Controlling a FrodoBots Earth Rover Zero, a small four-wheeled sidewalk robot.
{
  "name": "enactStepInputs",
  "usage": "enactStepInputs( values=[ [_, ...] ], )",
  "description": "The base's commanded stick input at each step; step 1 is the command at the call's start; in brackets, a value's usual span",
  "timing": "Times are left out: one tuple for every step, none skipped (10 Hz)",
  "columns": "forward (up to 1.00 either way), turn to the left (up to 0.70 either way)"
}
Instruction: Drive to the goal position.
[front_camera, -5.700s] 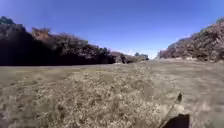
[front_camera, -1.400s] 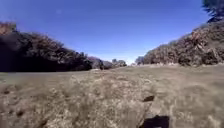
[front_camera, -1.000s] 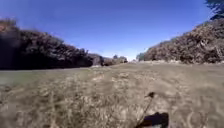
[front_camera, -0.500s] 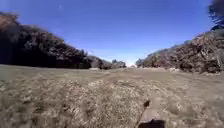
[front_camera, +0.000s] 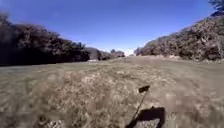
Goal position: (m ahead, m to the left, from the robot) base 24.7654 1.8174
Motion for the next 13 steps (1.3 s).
enactStepInputs(
  values=[
    [1.00,0.00],
    [1.00,0.00],
    [1.00,0.00],
    [1.00,0.00],
    [1.00,0.00],
    [1.00,0.00],
    [1.00,0.00],
    [1.00,0.00],
    [1.00,0.00],
    [1.00,0.00],
    [1.00,0.00],
    [1.00,0.00],
    [1.00,0.00]
  ],
)
